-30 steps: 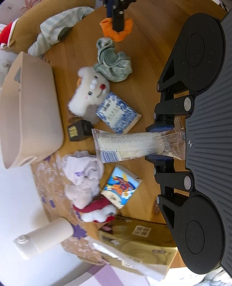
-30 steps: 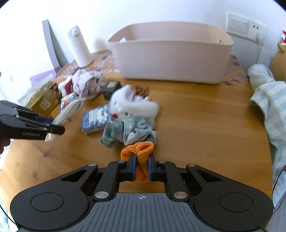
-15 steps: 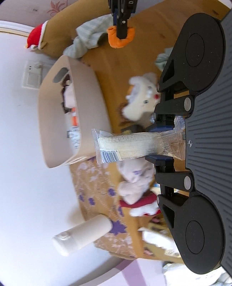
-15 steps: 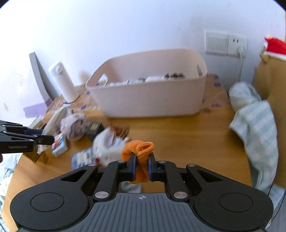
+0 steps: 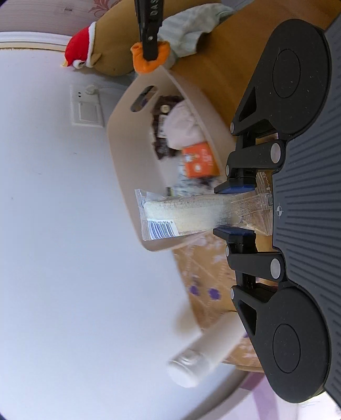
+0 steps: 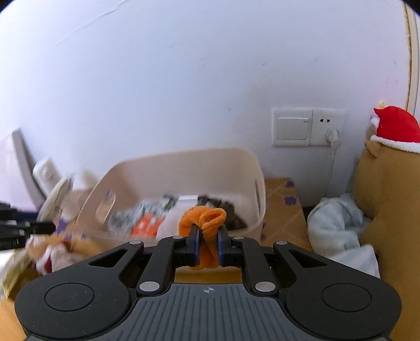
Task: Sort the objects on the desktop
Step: 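Carry the bread snack and orange cloth into the basket and open both tools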
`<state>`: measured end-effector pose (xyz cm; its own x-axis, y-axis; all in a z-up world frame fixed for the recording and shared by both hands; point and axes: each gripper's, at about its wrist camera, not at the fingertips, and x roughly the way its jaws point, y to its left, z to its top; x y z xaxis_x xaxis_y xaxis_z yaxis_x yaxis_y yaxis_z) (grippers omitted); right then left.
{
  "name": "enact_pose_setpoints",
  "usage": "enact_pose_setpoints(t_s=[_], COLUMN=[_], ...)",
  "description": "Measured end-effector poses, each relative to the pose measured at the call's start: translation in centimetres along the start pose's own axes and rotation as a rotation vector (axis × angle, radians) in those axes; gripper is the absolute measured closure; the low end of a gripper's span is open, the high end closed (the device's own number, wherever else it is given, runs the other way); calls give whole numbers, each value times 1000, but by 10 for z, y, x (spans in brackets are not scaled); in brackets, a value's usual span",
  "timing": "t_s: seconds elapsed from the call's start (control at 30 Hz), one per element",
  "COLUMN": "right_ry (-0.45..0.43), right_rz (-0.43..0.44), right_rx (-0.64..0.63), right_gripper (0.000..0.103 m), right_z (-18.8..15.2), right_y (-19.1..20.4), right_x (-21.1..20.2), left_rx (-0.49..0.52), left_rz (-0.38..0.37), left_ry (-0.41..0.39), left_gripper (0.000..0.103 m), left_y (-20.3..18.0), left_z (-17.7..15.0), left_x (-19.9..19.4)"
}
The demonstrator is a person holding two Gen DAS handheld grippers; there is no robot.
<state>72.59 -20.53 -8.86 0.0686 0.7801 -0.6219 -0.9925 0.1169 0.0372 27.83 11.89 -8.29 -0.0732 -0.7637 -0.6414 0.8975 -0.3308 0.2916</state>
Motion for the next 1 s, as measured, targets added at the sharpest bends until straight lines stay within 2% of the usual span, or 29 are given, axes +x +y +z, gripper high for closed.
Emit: enact_pose_setpoints(t_s=[0.1, 0.2, 0.3, 0.4, 0.67, 0.7, 0.73, 0.8, 0.83, 0.93, 0.97, 1.0], right_ry=[-7, -13, -7, 13, 78, 85, 89, 92, 93, 97, 93, 87], right_rz=[-9, -8, -27, -36, -26, -19, -18, -11, -7, 3, 9, 5], right_rx=[70, 125, 108, 104, 79, 70, 64, 53, 50, 37, 28, 17], right_gripper=[91, 91, 91, 91, 89, 89, 89, 87, 85, 58, 51, 48], right_z=[18, 27, 32, 34, 30, 28, 28, 28, 28, 28, 29, 29], right_y=[-11, -18, -19, -20, -12, -10, -8, -6, -5, -2, -1, 1], right_x=[14, 24, 37, 50, 79, 79, 81, 82, 83, 82, 81, 79], left_rx=[44, 47, 58, 3, -31, -32, 134, 138, 152, 173, 173, 170], left_rz=[36, 40, 28, 22, -21, -34, -218, -222, -230, -241, -240, -238], left_ry=[-13, -2, 18, 70, 115, 116, 67, 69, 64, 48, 43, 38], left_gripper=[77, 77, 77, 78, 77, 77, 77, 77, 76, 68, 56, 40], left_y=[-14, -25, -31, -32, -41, -40, -40, -41, -40, -41, -41, -40], left_z=[13, 20, 22, 23, 29, 30, 31, 31, 31, 31, 31, 31], left_x=[12, 29, 47, 66, 84, 84, 85, 86, 85, 83, 83, 81])
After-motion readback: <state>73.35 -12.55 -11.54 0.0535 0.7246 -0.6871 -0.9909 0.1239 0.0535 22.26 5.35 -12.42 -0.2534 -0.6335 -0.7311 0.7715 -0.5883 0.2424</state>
